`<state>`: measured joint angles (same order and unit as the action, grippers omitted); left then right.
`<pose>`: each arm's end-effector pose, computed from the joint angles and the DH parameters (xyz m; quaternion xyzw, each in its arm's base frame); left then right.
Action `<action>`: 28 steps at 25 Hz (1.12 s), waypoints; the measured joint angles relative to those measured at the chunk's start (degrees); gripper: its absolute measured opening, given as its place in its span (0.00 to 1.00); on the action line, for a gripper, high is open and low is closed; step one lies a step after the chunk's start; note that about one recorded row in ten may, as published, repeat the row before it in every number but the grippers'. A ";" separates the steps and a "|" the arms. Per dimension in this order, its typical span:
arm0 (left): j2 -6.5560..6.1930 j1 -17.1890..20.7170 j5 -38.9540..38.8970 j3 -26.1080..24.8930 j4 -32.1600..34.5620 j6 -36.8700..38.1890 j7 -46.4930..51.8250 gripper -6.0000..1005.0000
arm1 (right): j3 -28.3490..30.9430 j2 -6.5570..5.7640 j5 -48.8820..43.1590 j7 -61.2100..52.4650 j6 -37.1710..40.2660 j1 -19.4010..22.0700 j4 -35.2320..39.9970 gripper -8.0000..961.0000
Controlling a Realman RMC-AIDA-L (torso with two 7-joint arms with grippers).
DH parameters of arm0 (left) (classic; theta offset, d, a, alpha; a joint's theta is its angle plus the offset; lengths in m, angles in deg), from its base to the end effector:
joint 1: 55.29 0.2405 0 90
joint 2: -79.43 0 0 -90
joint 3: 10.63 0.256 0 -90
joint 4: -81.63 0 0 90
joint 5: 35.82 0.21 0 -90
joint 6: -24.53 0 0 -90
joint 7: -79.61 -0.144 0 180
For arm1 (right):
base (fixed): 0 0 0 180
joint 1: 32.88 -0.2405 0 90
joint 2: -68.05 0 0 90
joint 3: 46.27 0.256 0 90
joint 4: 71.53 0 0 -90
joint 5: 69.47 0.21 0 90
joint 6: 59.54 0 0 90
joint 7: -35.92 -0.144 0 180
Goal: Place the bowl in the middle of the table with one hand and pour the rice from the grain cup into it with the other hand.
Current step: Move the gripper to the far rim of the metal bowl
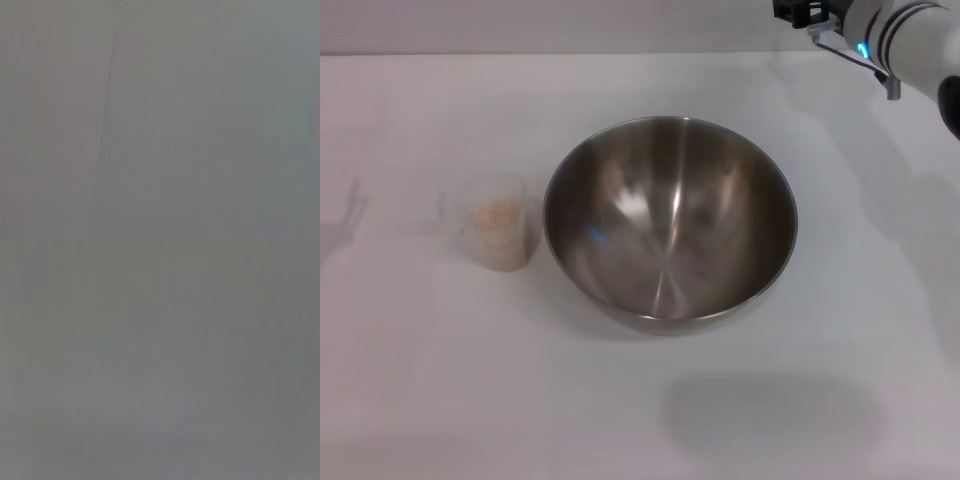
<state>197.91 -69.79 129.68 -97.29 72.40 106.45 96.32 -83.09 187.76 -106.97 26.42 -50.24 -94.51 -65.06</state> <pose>-0.3604 0.2739 0.0431 -0.6075 -0.2083 -0.3703 0.6711 0.2175 0.4999 -0.0258 -0.7618 0.3189 0.0796 0.5582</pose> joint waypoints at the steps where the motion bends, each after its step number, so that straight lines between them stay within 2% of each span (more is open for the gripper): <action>1: 0.00 -0.07 0.00 0.00 0.07 0.00 0.00 0.81 | 0.00 0.00 0.01 0.00 -0.92 -0.40 0.00 0.83; 24: 0.00 -0.79 0.00 -0.01 0.13 -1.50 -0.02 0.81 | 0.82 0.17 1.19 0.00 -16.92 -6.64 0.35 0.83; 28: 0.00 -0.79 0.00 -0.01 0.10 -1.50 -0.02 0.81 | 0.38 0.18 3.90 0.66 -20.48 -7.91 0.72 0.83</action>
<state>197.91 -70.58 129.68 -97.29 72.50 104.95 96.30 -82.71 187.93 -103.07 27.09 -70.72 -102.42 -64.33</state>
